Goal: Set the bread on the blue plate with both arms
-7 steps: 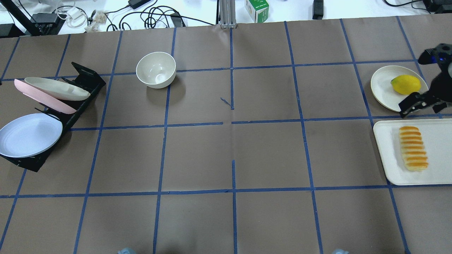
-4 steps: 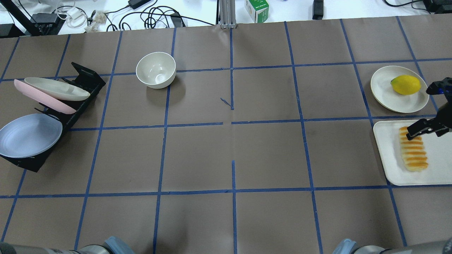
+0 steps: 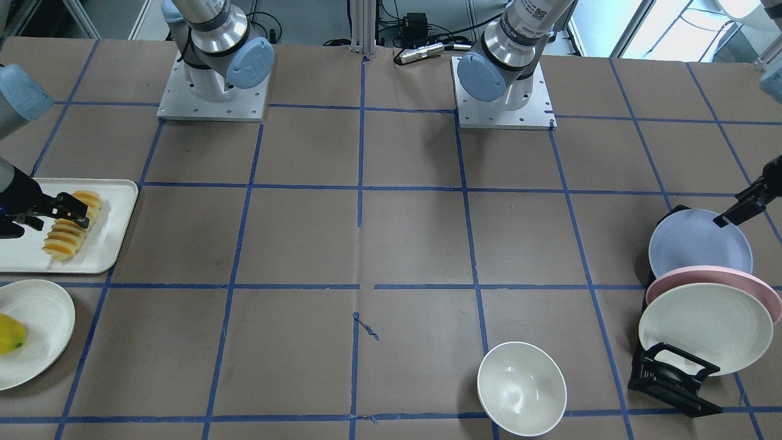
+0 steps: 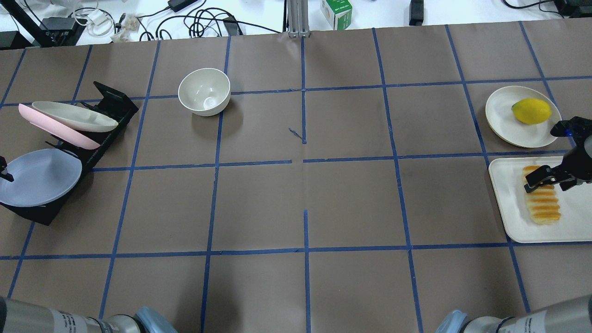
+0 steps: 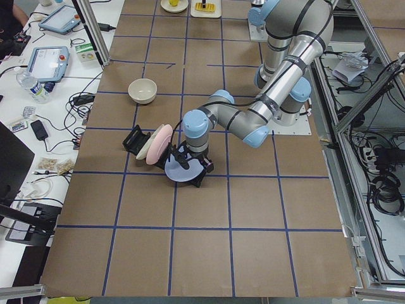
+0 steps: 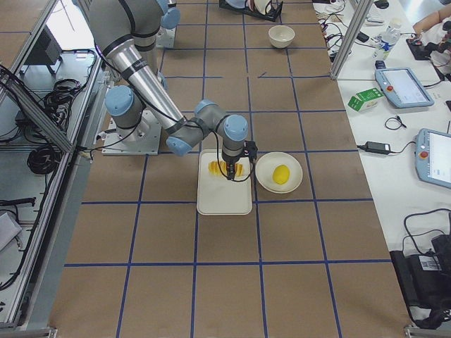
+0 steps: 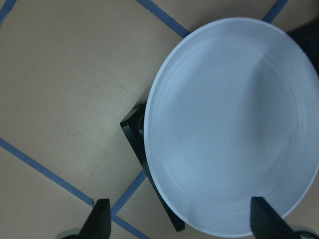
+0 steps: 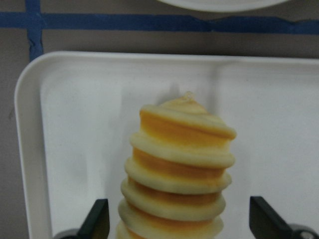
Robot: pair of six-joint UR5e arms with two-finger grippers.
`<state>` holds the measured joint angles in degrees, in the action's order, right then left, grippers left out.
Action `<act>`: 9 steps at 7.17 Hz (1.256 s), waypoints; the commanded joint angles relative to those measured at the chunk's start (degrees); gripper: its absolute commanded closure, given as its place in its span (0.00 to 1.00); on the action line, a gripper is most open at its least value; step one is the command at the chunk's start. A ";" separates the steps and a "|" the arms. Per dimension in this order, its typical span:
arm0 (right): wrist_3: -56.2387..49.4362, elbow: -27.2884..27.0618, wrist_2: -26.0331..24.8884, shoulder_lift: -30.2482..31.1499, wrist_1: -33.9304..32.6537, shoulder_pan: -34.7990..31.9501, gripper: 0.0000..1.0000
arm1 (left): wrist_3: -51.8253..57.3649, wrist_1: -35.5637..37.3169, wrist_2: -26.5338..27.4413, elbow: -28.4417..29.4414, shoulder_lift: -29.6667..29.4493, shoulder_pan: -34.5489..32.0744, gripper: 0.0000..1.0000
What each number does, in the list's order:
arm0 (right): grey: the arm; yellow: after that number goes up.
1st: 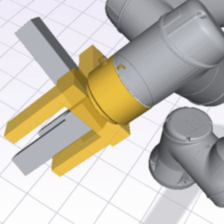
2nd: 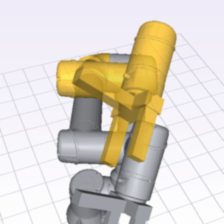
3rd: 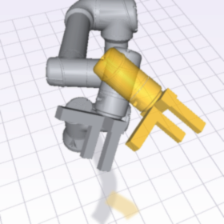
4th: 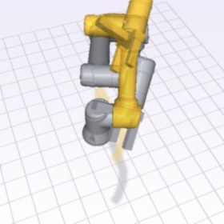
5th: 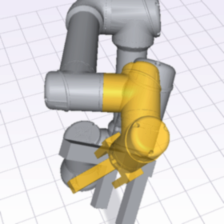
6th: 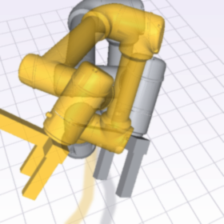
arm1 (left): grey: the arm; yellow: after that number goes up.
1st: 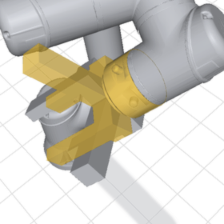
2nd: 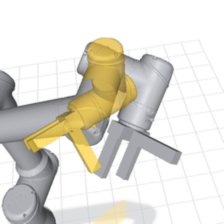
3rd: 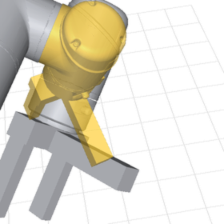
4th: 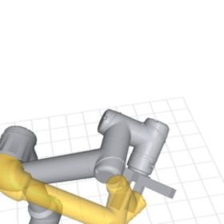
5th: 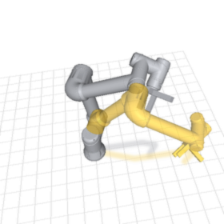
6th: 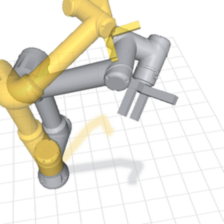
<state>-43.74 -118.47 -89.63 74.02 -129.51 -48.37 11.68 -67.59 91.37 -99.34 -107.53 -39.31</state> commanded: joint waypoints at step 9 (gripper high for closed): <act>-0.12 3.23 -0.46 -0.54 2.59 -0.94 1.00 | -0.08 3.78 0.30 0.46 -3.56 0.02 0.53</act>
<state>-43.69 -116.55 -90.08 73.42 -127.71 -49.00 11.60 -64.62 91.61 -98.89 -110.86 -39.29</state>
